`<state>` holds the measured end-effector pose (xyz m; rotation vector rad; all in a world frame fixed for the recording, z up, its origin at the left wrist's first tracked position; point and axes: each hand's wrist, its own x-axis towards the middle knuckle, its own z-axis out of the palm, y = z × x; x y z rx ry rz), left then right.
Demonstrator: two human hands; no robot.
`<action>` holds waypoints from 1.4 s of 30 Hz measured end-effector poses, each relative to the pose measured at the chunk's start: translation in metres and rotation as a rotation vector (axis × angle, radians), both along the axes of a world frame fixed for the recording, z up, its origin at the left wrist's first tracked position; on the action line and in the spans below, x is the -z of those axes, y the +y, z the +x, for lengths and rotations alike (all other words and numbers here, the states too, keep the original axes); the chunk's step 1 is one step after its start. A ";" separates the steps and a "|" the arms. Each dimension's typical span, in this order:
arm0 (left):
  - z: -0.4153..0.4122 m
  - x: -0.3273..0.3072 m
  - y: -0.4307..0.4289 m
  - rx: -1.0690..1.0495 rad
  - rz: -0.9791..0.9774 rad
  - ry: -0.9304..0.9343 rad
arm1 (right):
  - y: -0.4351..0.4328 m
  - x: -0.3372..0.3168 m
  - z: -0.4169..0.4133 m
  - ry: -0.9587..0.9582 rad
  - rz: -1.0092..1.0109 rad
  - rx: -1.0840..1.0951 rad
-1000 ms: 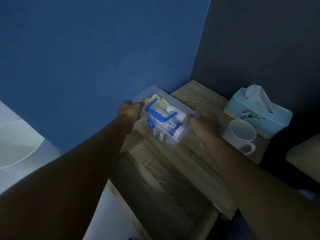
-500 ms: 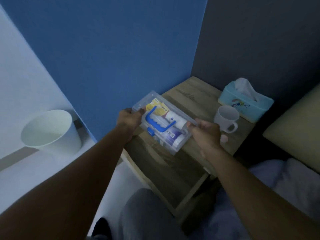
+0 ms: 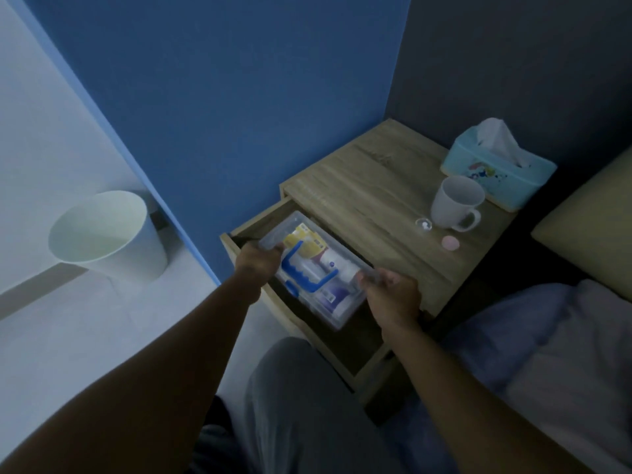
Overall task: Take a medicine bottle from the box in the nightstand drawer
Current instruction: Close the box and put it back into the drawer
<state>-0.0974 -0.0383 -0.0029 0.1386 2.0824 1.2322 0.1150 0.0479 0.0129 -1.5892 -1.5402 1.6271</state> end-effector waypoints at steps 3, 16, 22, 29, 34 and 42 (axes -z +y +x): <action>0.005 0.021 0.006 0.041 0.009 -0.056 | 0.000 0.019 -0.001 -0.033 0.021 0.047; 0.006 0.089 0.027 0.036 -0.044 -0.106 | 0.004 0.077 -0.011 -0.155 0.109 0.055; 0.012 0.090 0.028 0.069 -0.087 -0.020 | 0.013 0.091 -0.012 -0.164 0.068 0.038; 0.027 0.082 0.018 0.290 -0.065 0.234 | 0.012 0.086 -0.015 -0.231 0.113 -0.043; 0.039 0.086 0.010 0.566 -0.230 0.490 | -0.005 0.088 -0.010 -0.374 0.359 -0.352; 0.024 0.073 0.007 0.729 -0.315 0.502 | 0.001 0.087 0.001 -0.465 0.431 -0.549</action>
